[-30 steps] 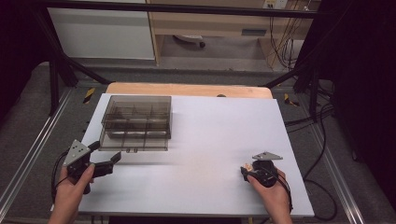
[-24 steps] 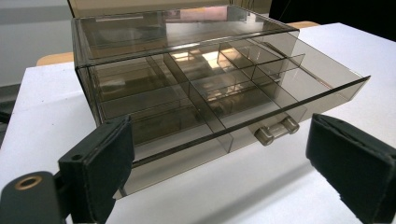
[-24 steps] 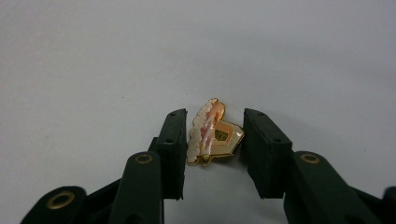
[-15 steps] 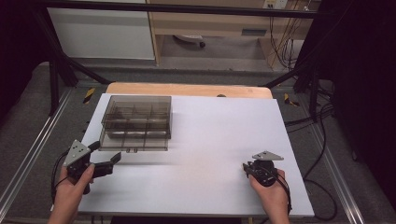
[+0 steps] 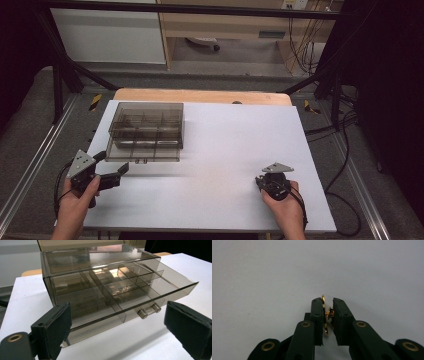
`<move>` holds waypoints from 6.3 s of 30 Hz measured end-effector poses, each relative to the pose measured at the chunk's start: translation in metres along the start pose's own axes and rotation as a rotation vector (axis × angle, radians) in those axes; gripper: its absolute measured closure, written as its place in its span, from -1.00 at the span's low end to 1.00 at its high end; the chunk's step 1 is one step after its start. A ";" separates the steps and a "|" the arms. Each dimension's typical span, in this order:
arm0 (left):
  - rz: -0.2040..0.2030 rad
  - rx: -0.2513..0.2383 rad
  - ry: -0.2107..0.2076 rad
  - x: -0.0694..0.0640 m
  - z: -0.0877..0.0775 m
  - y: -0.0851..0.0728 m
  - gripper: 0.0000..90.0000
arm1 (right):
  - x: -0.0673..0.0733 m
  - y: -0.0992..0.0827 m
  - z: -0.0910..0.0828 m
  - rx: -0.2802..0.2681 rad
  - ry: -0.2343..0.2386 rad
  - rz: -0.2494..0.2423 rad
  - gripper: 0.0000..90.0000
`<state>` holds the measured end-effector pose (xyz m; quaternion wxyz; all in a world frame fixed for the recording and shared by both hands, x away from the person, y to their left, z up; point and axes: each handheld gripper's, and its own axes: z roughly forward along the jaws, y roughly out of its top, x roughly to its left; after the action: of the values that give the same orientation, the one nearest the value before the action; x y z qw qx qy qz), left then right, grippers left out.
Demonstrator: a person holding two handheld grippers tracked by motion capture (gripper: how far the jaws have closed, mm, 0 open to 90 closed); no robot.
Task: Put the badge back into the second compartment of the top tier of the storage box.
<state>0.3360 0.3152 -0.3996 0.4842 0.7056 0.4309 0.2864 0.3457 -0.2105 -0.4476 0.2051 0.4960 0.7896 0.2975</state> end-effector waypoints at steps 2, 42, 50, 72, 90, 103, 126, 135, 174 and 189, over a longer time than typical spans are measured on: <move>0.002 -0.002 0.003 0.000 0.000 0.000 -0.83 | -0.001 0.000 0.000 -0.001 0.012 -0.003 0.80; 0.012 0.006 0.078 0.011 -0.003 -0.001 -0.88 | 0.021 0.009 0.000 -0.133 0.128 -0.138 0.80; -0.007 -0.016 0.097 0.008 -0.008 -0.001 -0.88 | 0.032 0.010 0.001 -0.122 0.161 -0.213 0.80; 0.004 0.001 0.123 0.009 -0.006 -0.002 -0.85 | 0.051 0.022 -0.003 -0.171 0.213 -0.243 0.80; -0.005 0.001 0.119 0.007 -0.005 -0.001 -0.86 | 0.089 0.037 0.017 -0.144 0.324 -0.349 0.80; -0.044 -0.018 0.078 0.013 -0.006 0.000 -0.89 | 0.124 0.058 0.038 -0.117 0.386 -0.442 0.80; -0.030 0.019 0.059 0.008 0.001 -0.003 -0.90 | 0.178 0.086 0.063 -0.094 0.498 -0.466 0.80; -0.026 0.012 0.074 0.009 0.000 -0.002 -0.90 | 0.198 0.092 0.065 -0.095 0.517 -0.511 0.80; 0.004 -0.039 0.110 0.011 -0.004 -0.004 -0.90 | 0.229 0.120 0.049 -0.190 0.518 -0.452 0.80; 0.008 -0.035 0.126 0.014 -0.004 -0.005 -0.89 | 0.238 0.144 0.034 -0.253 0.534 -0.459 0.80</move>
<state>0.3372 0.3301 -0.4025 0.4673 0.6794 0.4525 0.3396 0.3615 0.0616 -0.3825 0.1128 0.1818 0.8628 0.4580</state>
